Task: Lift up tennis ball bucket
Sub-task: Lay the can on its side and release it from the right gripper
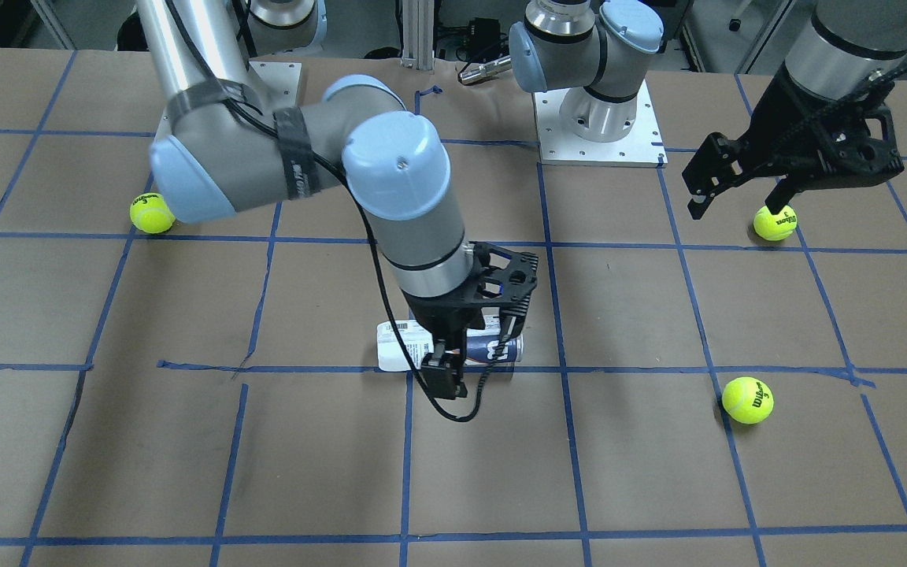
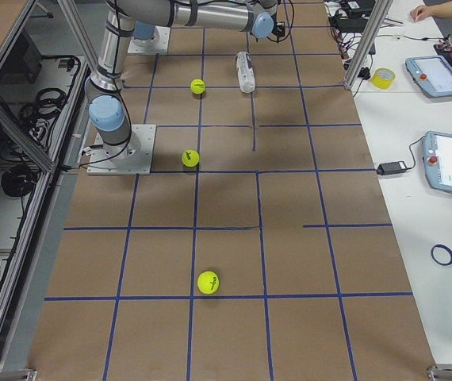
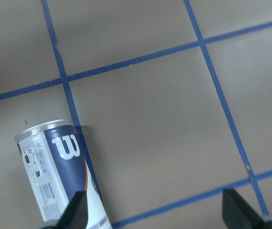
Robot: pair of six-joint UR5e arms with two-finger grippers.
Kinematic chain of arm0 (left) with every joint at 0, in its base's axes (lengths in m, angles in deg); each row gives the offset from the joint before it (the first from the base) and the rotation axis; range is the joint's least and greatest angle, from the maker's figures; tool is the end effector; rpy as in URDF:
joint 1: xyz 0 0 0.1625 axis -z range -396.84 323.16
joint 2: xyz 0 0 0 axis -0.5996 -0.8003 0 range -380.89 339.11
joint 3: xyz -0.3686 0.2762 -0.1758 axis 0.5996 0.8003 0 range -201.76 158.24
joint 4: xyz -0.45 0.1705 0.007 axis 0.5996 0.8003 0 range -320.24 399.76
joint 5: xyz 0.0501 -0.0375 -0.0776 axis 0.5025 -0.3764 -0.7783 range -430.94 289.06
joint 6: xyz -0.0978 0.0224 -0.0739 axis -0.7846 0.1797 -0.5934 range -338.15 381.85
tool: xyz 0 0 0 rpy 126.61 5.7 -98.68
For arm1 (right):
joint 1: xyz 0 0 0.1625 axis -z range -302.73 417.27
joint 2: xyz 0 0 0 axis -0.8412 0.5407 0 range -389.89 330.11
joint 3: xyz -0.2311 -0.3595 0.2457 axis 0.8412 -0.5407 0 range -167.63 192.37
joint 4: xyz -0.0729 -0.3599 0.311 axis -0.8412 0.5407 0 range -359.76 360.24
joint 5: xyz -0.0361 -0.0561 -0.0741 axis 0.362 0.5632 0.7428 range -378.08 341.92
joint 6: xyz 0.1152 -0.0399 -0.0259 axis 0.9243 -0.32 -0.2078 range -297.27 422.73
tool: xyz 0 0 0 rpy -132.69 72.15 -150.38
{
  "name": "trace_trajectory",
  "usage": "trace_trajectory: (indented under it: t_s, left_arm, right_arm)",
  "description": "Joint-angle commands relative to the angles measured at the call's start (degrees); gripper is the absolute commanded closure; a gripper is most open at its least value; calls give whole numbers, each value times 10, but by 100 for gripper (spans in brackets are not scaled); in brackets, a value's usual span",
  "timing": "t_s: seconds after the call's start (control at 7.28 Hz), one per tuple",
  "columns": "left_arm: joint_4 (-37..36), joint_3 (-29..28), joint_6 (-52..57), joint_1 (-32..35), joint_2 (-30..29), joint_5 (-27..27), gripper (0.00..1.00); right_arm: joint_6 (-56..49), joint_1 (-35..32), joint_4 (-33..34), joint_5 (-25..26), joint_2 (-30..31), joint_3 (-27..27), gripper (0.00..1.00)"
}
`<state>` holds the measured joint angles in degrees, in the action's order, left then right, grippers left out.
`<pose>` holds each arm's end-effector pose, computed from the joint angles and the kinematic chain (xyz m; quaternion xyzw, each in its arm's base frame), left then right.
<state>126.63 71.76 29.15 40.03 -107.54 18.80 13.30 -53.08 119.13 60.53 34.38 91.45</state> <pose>-0.0078 -0.5559 0.5340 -0.0508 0.9984 -0.0258 0.0023 0.4218 -0.6835 0.3942 -0.5748 0.8031 -0.1428 0.0646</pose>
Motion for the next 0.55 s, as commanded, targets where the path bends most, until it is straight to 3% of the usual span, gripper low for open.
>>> trace_trajectory:
  t_s: [0.0, 0.27, 0.41]
  left_arm:
    - [-5, 12, -3, -1, -15, -48, 0]
    - [-60, 31, -6, 0, -45, -70, 0]
    - [-107, 53, -7, 1, -59, -125, 0]
  right_arm:
    - [72, 54, -119, 1, 93, 1, 0]
    - [129, 119, -220, 4, 173, 1, 0]
    - [167, 143, -244, 4, 214, 1, 0]
